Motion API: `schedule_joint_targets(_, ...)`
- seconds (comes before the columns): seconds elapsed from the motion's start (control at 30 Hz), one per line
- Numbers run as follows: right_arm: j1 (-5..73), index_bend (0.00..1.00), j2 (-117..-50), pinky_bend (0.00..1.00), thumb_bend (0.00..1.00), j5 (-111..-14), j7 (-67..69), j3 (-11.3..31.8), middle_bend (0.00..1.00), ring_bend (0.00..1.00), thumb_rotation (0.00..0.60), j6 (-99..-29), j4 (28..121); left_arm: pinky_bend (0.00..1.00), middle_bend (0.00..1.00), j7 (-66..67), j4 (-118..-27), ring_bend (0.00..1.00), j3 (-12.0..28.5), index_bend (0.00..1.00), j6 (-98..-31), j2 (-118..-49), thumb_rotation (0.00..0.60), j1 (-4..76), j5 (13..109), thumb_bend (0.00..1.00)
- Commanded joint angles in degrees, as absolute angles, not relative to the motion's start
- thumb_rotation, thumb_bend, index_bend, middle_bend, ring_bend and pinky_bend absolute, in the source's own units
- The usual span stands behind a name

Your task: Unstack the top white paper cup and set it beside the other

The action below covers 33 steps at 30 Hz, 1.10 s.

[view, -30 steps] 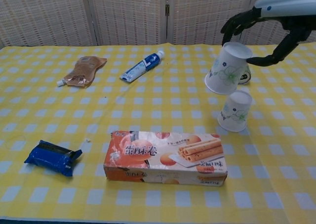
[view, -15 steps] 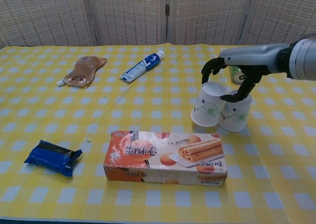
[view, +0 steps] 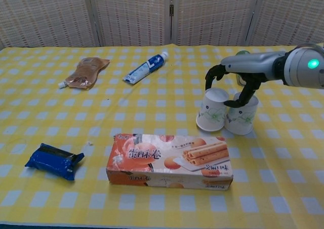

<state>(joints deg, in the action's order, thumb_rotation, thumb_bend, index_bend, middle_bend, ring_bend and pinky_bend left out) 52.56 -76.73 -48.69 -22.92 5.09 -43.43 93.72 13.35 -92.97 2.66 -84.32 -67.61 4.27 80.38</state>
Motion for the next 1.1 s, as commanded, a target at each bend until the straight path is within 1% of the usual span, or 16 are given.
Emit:
schedule_joint_targets(0.03,52.8,0.34,-76.9,0.09,0.47,-48.5,-23.0,4.9,0.13,0.14,0.600,-43.4,93.5,0.00,0.05,13.3,-92.9,0.04,2.7,0.05,-84.4,-67.6,0.600,4.2,80.4,0.20)
schedule_joint_targets(0.33,52.9,0.34,-76.9,0.09,0.47,-48.7,-23.3,4.3,0.12,0.14,0.600,-44.1,94.2,0.00,0.05,12.9,-92.4,0.04,2.6,0.05,-84.2,-67.8,0.600,4.2,80.4,0.20)
schedule_joint_targets(0.4,53.0,0.33,-76.8,0.08,0.47,-48.5,-23.4,4.1,0.12,0.14,0.600,-44.1,94.3,0.00,0.05,12.8,-92.4,0.04,2.6,0.05,-84.1,-67.8,0.600,4.2,80.3,0.20)
schedule_joint_targets(0.6,52.8,0.17,-76.7,0.08,0.47,-49.4,-23.0,4.0,0.12,0.14,0.600,-44.8,94.3,0.00,0.05,12.7,-92.4,0.04,2.6,0.04,-84.0,-67.7,0.600,4.2,80.2,0.20)
schedule_joint_targets(0.67,52.6,0.13,-76.4,0.08,0.47,-49.9,-22.7,4.0,0.12,0.13,0.600,-45.1,94.5,0.00,0.05,12.8,-92.5,0.04,2.6,0.04,-84.0,-67.7,0.600,4.2,80.2,0.20)
schedule_joint_targets(0.8,51.8,0.08,-74.8,0.08,0.47,-51.2,-22.0,4.0,0.11,0.13,0.600,-46.2,96.2,0.00,0.04,12.7,-92.7,0.04,2.7,0.04,-84.1,-67.6,0.600,4.2,80.4,0.20)
schedule_joint_targets(0.93,49.1,0.08,-71.0,0.08,0.47,-55.2,-20.9,4.0,0.11,0.13,0.600,-50.7,100.4,0.00,0.04,12.5,-92.8,0.04,3.0,0.04,-84.3,-67.3,0.600,4.3,80.5,0.20)
schedule_joint_targets(1.07,44.0,0.08,-66.1,0.08,0.47,-60.8,-20.3,2.7,0.10,0.13,0.600,-58.9,105.1,0.00,0.04,11.7,-93.1,0.04,3.3,0.04,-84.8,-66.9,0.600,4.4,81.0,0.20)
schedule_joint_targets(1.1,41.9,0.08,-64.9,0.08,0.47,-62.9,-20.2,1.9,0.10,0.14,0.600,-62.0,106.0,0.00,0.04,11.4,-93.2,0.04,3.2,0.04,-84.9,-66.9,0.600,4.4,81.2,0.20)
